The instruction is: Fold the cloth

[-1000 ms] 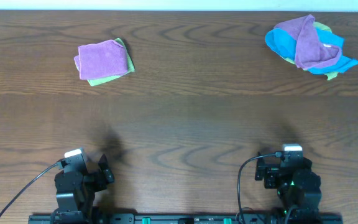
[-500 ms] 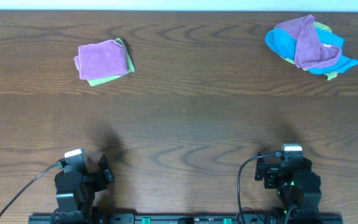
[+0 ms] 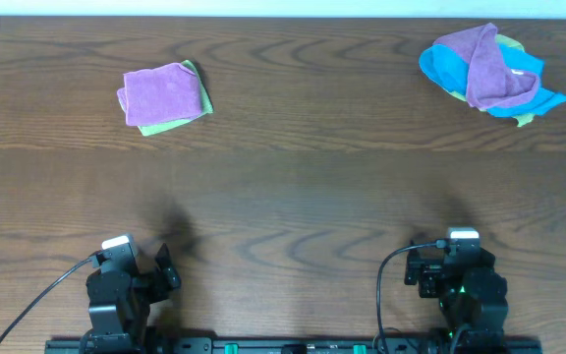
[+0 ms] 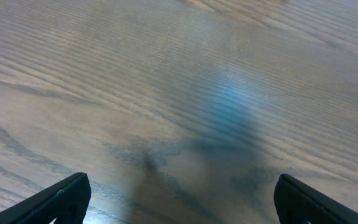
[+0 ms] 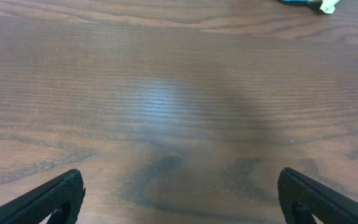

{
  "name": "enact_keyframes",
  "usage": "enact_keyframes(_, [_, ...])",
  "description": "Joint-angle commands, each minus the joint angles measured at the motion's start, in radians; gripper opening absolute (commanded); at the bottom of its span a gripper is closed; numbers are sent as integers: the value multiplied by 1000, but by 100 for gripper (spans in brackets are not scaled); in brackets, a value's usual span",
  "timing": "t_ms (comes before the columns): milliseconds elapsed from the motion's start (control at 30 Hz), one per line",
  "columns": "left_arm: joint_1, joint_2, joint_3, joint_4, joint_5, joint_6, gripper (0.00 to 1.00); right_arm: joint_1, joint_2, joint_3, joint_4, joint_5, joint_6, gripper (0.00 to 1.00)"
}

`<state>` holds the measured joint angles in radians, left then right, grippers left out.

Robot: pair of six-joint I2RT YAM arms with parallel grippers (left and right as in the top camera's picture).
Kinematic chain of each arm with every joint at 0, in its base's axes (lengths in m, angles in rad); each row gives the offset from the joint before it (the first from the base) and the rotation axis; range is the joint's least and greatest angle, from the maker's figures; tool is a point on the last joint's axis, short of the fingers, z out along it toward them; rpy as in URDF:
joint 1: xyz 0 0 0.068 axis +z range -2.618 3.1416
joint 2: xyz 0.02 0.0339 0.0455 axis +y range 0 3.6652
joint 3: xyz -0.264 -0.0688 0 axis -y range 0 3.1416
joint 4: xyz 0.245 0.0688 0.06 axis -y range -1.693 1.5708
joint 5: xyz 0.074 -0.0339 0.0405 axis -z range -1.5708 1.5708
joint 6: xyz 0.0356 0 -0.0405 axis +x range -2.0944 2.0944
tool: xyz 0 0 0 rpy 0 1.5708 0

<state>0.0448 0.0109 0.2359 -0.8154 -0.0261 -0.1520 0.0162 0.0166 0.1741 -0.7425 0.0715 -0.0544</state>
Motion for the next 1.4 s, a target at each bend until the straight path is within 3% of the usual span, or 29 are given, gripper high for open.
enact_keyframes(0, [-2,-7,-38,-44,0,25,95,-10,-5,-9,5,23,-14,99])
enact_keyframes(133, [-2,-7,-38,-44,0,25,95,-20,72,34,29,27,67,99])
enact_keyframes(333, [-2,-7,-38,-44,0,25,95,-79,373,209,28,26,185,99])
enact_keyframes(967, [-2,-7,-38,-44,0,25,95,-198,1438,1151,-10,32,197,99])
enact_keyframes(1233, [-2,-7,-38,-44,0,25,95,-276,1715,1371,-9,18,257,99])
enact_keyframes(1367, [-2,-7,-38,-44,0,25,95,-302,1775,1399,19,14,260,99])
